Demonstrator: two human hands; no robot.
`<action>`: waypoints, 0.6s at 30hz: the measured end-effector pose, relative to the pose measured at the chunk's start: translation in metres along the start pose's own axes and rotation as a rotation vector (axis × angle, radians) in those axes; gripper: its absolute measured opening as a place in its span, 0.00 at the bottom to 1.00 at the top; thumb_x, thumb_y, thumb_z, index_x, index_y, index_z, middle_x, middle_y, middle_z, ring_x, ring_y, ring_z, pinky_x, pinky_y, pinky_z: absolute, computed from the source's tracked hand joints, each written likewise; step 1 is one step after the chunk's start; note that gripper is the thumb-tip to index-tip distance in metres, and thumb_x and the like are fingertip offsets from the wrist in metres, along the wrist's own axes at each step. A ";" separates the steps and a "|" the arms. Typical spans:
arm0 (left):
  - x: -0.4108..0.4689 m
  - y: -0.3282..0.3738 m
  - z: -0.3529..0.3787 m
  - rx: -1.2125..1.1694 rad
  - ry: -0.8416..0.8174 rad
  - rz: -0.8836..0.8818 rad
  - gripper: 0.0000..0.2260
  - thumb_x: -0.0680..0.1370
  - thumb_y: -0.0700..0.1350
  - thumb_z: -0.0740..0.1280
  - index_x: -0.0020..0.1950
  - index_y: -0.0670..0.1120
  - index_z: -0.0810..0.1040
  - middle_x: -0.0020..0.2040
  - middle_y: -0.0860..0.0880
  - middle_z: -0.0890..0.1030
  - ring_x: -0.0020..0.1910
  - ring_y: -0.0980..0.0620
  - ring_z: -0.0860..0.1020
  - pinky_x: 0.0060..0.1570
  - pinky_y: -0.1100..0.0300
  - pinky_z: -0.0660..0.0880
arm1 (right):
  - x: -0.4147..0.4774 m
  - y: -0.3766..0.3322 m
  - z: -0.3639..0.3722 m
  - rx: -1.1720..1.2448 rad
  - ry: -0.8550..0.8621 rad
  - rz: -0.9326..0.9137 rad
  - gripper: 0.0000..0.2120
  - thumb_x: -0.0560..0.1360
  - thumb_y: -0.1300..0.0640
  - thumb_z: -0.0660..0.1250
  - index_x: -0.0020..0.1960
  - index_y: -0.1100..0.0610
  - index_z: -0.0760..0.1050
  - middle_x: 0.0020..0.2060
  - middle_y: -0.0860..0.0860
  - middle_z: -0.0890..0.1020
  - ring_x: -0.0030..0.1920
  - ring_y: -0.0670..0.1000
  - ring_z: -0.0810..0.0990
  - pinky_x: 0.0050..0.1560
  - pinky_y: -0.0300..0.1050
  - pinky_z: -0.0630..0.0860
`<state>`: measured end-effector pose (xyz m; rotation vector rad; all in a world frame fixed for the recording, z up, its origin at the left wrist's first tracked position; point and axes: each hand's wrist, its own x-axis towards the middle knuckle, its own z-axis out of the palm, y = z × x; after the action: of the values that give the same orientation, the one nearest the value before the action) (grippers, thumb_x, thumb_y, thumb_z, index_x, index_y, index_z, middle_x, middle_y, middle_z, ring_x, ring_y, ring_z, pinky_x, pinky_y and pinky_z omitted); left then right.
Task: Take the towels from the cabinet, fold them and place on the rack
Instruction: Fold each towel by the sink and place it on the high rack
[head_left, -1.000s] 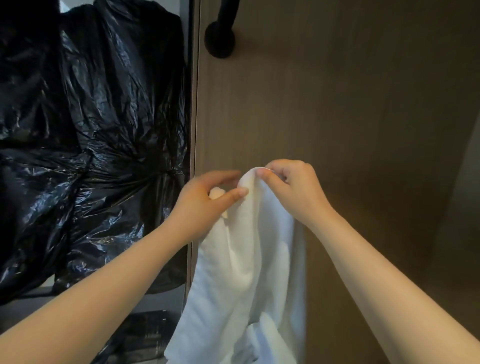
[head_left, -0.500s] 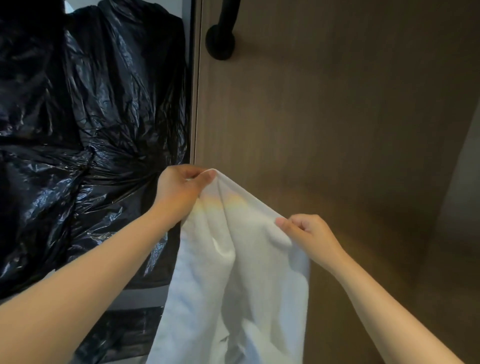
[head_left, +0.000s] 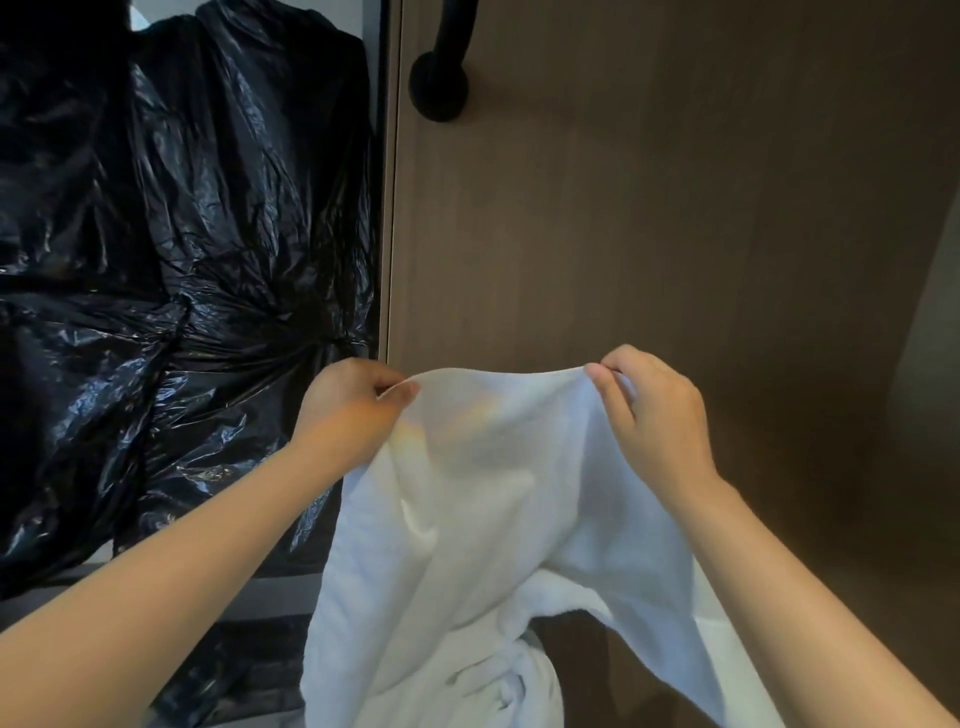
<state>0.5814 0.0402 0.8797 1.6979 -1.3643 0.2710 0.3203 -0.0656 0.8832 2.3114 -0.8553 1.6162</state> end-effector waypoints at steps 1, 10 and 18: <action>-0.001 0.004 -0.002 0.025 -0.017 0.027 0.13 0.77 0.51 0.68 0.35 0.47 0.81 0.34 0.47 0.78 0.37 0.47 0.77 0.32 0.59 0.64 | 0.004 0.000 -0.002 -0.053 -0.004 -0.056 0.13 0.81 0.53 0.62 0.40 0.57 0.73 0.33 0.49 0.75 0.33 0.50 0.73 0.32 0.49 0.70; -0.022 0.053 -0.004 -0.210 -0.129 0.188 0.22 0.74 0.56 0.71 0.67 0.55 0.76 0.66 0.58 0.77 0.64 0.59 0.74 0.60 0.67 0.66 | 0.016 -0.022 -0.005 0.209 -0.089 -0.093 0.13 0.81 0.52 0.63 0.39 0.54 0.74 0.32 0.44 0.76 0.35 0.47 0.75 0.35 0.46 0.73; -0.015 0.075 0.000 -0.511 -0.335 0.145 0.08 0.78 0.50 0.68 0.48 0.49 0.85 0.45 0.53 0.85 0.43 0.61 0.80 0.45 0.65 0.76 | 0.019 -0.034 -0.017 0.204 -0.129 -0.172 0.12 0.80 0.51 0.64 0.39 0.54 0.75 0.33 0.44 0.77 0.36 0.47 0.76 0.36 0.47 0.72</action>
<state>0.5118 0.0519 0.9077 1.2509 -1.6347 -0.2778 0.3304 -0.0371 0.9125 2.5716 -0.5180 1.5600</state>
